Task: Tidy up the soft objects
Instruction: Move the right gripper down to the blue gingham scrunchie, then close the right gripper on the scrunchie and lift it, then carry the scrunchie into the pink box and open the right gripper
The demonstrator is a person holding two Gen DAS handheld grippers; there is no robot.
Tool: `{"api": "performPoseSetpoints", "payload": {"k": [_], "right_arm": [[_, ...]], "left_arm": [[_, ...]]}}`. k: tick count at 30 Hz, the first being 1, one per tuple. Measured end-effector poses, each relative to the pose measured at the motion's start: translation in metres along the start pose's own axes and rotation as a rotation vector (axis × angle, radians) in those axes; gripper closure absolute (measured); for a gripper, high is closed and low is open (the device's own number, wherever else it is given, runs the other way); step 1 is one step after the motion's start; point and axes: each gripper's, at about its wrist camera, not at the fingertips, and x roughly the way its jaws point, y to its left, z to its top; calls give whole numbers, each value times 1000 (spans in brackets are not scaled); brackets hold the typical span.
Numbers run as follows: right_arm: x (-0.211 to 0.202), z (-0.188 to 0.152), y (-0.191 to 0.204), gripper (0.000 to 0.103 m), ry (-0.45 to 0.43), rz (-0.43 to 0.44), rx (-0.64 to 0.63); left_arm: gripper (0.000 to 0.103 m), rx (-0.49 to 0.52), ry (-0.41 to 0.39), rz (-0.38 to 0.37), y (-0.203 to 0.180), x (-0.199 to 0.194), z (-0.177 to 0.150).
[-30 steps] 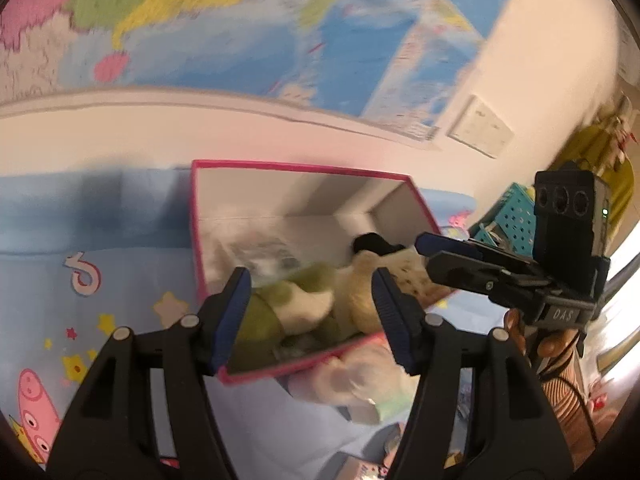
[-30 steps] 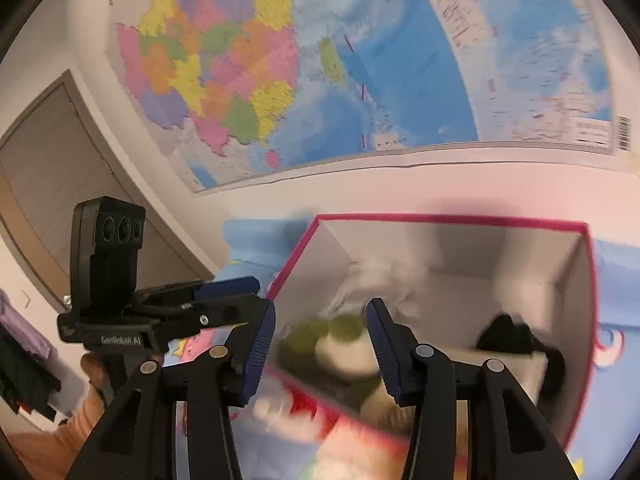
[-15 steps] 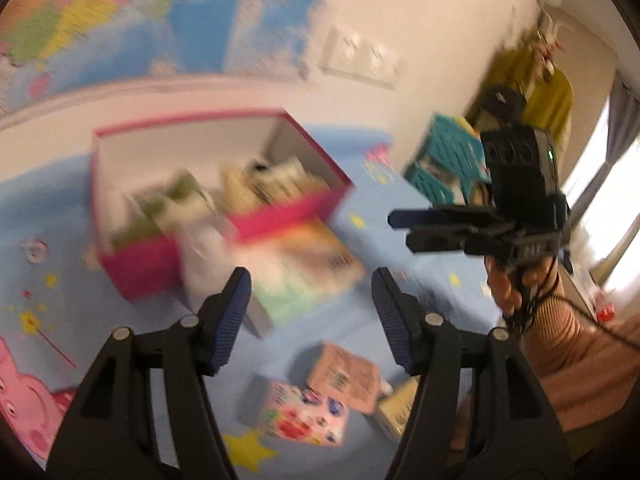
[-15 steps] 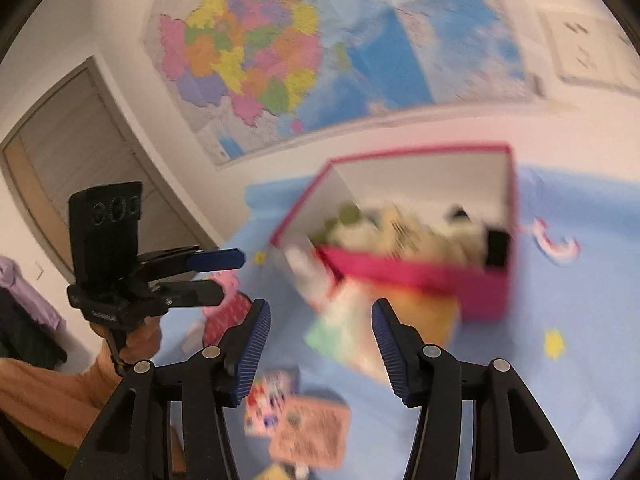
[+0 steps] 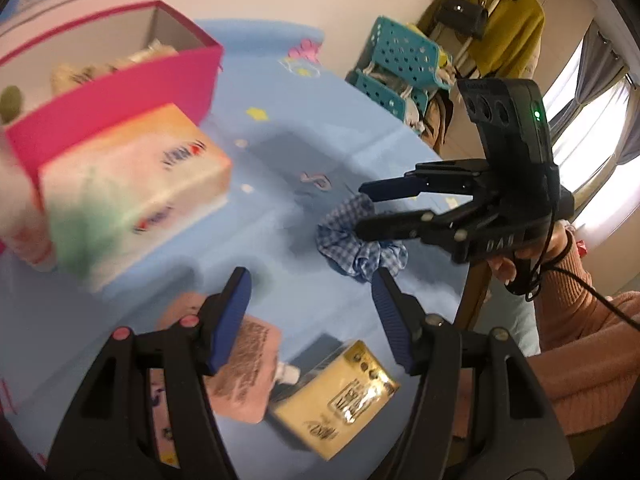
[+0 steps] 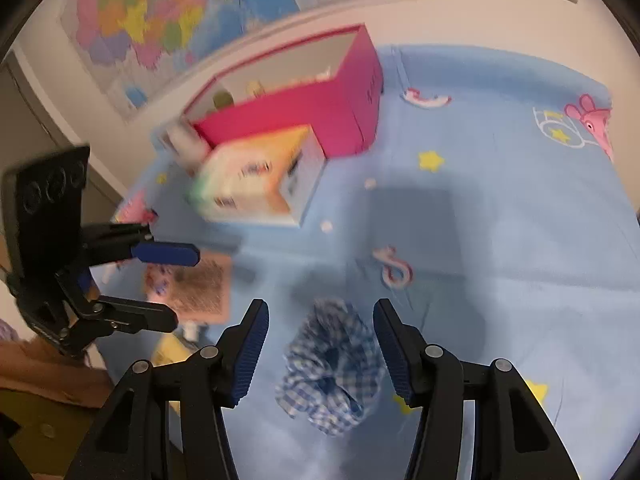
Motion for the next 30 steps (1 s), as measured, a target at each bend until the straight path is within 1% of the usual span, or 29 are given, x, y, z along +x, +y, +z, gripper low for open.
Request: {"api": "performPoseSetpoints", "payload": {"k": [4,6,7,8,9,11,12,14,17,20,23,27,28,30], "right_arm": [[6,-3,-2,47,2,12,1],[9,-3,-2,50,5,13,1],[11,-2,-1,57,6,10,-6],[12,-2,0,70,6,3,-21],[12,-2,2,84,1,-12,-33],[10,-1,5,91,-16,-15,-48],[5,0,6,91,-38,-12,-51],[-3,5,8,93,-70,9,-53],[-19,16,13,93,-125,45,-60],[-31,30,21,93,-169,81,-76],[-41,50,32,93,-215,116,-107],[-47,81,44,93,-267,134,-158],[-47,91,48,93,-283,131,-174],[-47,110,52,93,-304,134,-198]], "left_arm": [[39,1,28,-5,-4,10,2],[39,-4,40,-6,-6,15,1],[39,-6,44,-8,-5,17,2],[39,-9,48,-12,-5,18,2],[39,-19,53,-19,-4,21,3],[39,-40,62,-44,-2,26,4],[39,-50,66,-57,-2,29,6],[39,-66,67,-58,-1,32,8],[39,-80,49,-80,0,31,15],[39,-78,-1,-85,2,21,28],[39,-67,-56,-63,5,7,44],[40,-69,-118,-43,13,-11,64],[42,-67,-133,-32,14,-15,68],[55,-61,-155,4,18,-24,79]]}}
